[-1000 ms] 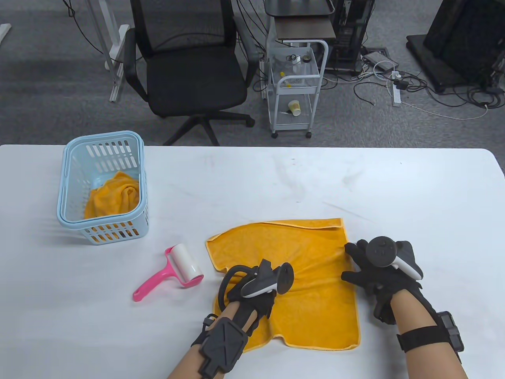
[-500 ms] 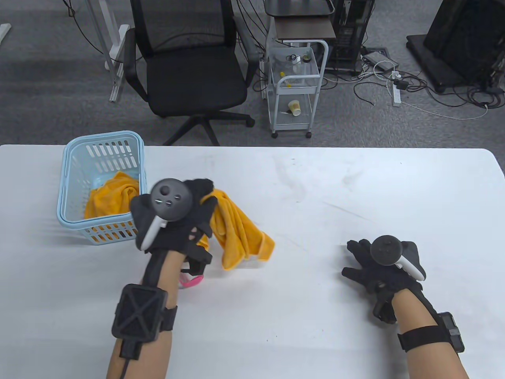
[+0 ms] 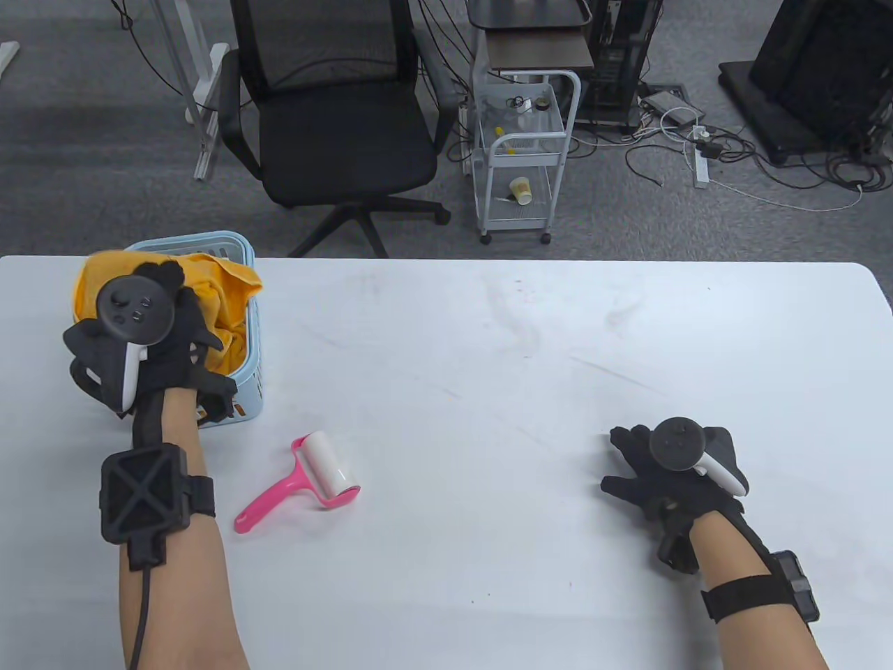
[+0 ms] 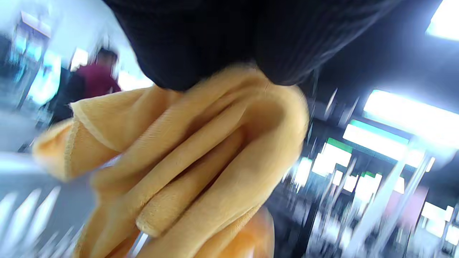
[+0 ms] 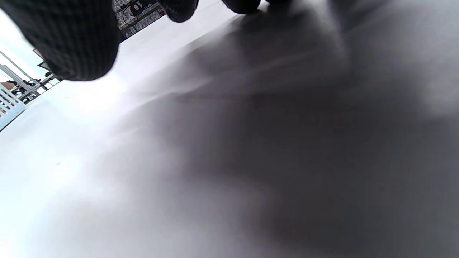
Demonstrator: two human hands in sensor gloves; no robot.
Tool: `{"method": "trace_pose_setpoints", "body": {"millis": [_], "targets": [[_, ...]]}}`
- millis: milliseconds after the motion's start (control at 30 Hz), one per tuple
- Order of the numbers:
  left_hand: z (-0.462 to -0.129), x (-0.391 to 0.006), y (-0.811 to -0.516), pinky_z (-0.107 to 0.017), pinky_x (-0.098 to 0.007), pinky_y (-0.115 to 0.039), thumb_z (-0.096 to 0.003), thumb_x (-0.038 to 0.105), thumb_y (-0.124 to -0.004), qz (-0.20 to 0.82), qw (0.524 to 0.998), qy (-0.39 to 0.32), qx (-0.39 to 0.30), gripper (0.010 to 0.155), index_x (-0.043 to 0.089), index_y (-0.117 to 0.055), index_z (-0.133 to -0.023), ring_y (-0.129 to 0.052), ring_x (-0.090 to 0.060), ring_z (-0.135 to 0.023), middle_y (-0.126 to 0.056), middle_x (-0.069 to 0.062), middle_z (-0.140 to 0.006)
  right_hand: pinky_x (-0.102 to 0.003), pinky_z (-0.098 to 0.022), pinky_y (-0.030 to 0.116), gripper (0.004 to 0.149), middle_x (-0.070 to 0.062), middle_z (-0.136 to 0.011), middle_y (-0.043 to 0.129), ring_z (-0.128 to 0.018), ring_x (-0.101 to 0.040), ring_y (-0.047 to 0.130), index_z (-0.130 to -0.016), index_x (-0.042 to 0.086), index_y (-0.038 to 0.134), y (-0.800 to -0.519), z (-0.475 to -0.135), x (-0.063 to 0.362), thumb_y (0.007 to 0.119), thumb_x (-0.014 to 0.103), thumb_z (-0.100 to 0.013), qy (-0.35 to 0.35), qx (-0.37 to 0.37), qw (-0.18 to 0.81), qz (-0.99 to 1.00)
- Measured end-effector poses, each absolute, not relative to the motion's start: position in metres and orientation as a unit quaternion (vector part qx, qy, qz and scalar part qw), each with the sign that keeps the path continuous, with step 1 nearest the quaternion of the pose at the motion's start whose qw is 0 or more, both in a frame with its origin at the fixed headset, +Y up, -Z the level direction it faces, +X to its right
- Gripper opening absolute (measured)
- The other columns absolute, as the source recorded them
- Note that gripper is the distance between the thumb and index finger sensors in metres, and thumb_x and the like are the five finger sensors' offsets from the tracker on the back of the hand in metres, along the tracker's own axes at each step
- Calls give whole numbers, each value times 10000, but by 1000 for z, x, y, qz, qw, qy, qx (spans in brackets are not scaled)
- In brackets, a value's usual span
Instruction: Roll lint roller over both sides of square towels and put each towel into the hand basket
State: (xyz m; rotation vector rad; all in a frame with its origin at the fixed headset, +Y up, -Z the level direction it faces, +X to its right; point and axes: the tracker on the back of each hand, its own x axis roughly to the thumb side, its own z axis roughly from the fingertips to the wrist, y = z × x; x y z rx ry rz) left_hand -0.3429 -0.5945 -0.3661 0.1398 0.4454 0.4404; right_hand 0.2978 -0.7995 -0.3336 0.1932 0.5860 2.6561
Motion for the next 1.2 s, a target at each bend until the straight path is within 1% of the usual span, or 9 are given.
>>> {"method": "trace_pose_setpoints", "body": {"millis": [33, 100, 167, 400, 567, 733, 833, 1067, 1200], "targets": [[-367, -343, -605, -703, -495, -742, -537, 378, -820, 227, 951, 206, 39, 497, 279, -704, -1010, -688, -380, -1059, -613, -65, -1155, -746, -660, 359, 884, -213, -1160, 274, -1043, -515, 261, -1143, 228, 338, -800, -334, 298, 777, 608, -477, 211, 69, 205, 953], [-365, -340, -625, -698, -516, -724, -532, 385, -813, 215, 954, 202, 50, 501, 273, -711, -1010, -695, -389, -1053, -634, -74, -1148, -745, -661, 358, 883, -209, -1160, 273, -1044, -513, 258, -1143, 227, 337, -800, -333, 297, 777, 607, -479, 211, 70, 202, 954], [-361, -334, -629, -706, -531, -695, -535, 391, -801, 215, 959, 181, 31, 509, 271, -697, -1019, -658, -397, -1065, -606, -80, -1158, -745, -662, 358, 884, -210, -1160, 270, -1043, -514, 256, -1143, 227, 336, -800, -333, 297, 777, 608, -478, 212, 71, 200, 954], [-328, -272, -582, -716, -595, -641, -522, 498, -779, 202, 972, 92, 74, 602, 250, -649, -1055, -606, -472, -1070, -543, -137, -1181, -745, -666, 353, 883, -210, -1161, 271, -1045, -513, 254, -1143, 227, 331, -800, -334, 297, 776, 604, -481, 214, 70, 203, 953], [-300, -200, -575, -708, -609, -658, -513, 538, -776, 227, 970, 15, 83, 660, 232, -613, -1074, -607, -496, -1065, -535, -165, -1182, -743, -667, 347, 880, -205, -1162, 265, -1046, -508, 250, -1144, 226, 334, -800, -333, 297, 773, 604, -482, 216, 69, 204, 952], [-275, -138, -604, -717, -617, -634, -505, 549, -776, 218, 971, -47, 80, 686, 229, -594, -1083, -599, -497, -1071, -530, -159, -1190, -742, -669, 337, 873, -203, -1161, 258, -1045, -507, 239, -1143, 226, 345, -801, -333, 296, 773, 602, -482, 215, 69, 199, 954], [-263, -115, -638, -721, -622, -622, -505, 549, -779, 229, 969, -60, 70, 685, 228, -601, -1083, -597, -498, -1074, -536, -157, -1191, -741, -670, 335, 872, -202, -1161, 256, -1045, -507, 236, -1142, 225, 344, -801, -333, 297, 771, 602, -482, 215, 68, 200, 954], [-270, -101, -692, -717, -618, -608, -505, 542, -766, 174, 982, -67, 24, 680, 228, -583, -1080, -548, -505, -1071, -496, -160, -1189, -732, -669, 388, 865, -222, -1150, 273, -1036, -525, 281, -1139, 207, 346, -795, -330, 292, 761, 598, -488, 208, 70, 185, 958], [-268, -100, -697, -719, -628, -589, -503, 543, -754, 137, 987, -69, 45, 685, 234, -564, -1084, -509, -521, -1073, -465, -165, -1194, -725, -670, 400, 838, -225, -1148, 274, -1035, -523, 272, -1137, 185, 395, -757, -322, 277, 756, 587, -496, 145, 79, 192, 967]]}}
